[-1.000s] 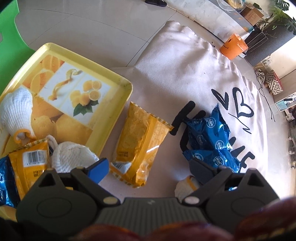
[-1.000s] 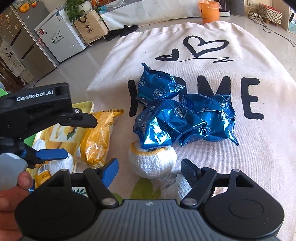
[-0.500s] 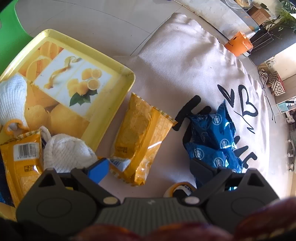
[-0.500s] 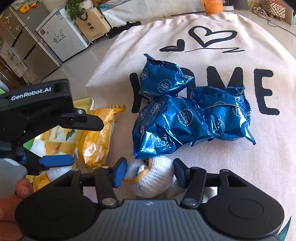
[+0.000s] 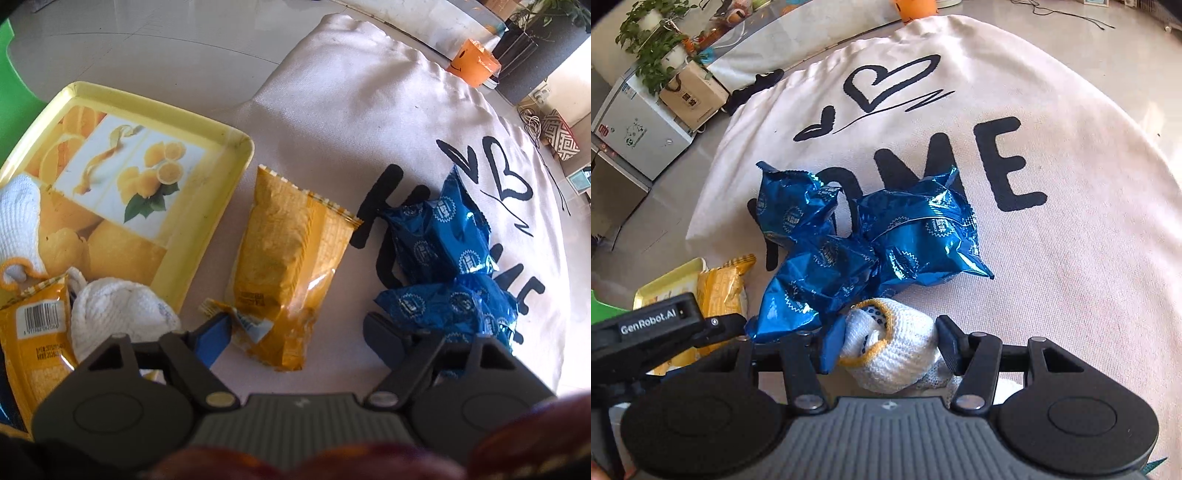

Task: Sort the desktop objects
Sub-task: 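Close left tool on upright yellow snack bag while right tool reaches white glove ball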

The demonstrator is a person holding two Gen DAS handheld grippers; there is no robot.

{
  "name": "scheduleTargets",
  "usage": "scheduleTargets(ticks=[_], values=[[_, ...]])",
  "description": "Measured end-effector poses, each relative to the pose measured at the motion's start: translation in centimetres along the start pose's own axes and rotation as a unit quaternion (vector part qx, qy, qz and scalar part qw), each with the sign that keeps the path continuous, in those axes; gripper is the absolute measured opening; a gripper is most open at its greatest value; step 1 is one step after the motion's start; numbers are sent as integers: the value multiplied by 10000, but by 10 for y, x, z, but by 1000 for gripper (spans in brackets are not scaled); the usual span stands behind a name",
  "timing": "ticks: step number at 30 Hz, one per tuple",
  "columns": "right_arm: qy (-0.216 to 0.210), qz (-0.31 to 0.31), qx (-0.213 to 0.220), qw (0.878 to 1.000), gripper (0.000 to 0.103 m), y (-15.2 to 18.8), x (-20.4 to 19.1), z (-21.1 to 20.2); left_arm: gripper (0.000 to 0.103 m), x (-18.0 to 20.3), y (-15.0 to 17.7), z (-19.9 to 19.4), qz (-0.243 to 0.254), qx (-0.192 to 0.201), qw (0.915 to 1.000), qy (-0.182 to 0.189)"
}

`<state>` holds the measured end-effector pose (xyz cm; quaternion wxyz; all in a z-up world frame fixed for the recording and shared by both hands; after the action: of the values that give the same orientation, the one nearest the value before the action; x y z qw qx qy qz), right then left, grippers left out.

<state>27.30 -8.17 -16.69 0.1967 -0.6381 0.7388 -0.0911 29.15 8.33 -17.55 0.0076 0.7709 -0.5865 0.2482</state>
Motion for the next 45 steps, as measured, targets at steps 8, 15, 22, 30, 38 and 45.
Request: scheduleTargets(ticks=[8, 15, 22, 30, 38, 45], values=[[-139, 337, -156, 9992, 55, -3, 6, 2, 79, 19, 29, 12, 380, -522, 9978, 126], [-190, 382, -193, 9989, 56, -3, 7, 4, 100, 15, 22, -11, 408, -261, 9988, -57], [-222, 488, -215, 9983, 55, -2, 10, 4, 102, 16, 0, -27, 494, 58, 9987, -62], [-285, 530, -284, 9978, 56, 0, 11, 3, 102, 0, -18, -15, 74, 254, 9996, 13], [-427, 654, -417, 9961, 58, 1, 16, 1, 102, 2, -18, 9, 94, 261, 9994, -183], [-490, 754, -511, 9946, 64, 0, 18, 0, 102, -4, -19, 26, 80, 167, 9985, -520]])
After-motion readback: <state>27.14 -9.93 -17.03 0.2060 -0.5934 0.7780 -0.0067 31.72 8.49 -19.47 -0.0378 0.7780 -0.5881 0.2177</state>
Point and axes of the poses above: each gripper's, at about its wrist camera, not at the fingertips, and z roughly the way its jaws point, x to its right, y to its underside, the point moved 8 cm from there along z, roughly the way its jaws point, and after that the axes turned 9 degrees about y, right-handed, at the moved point
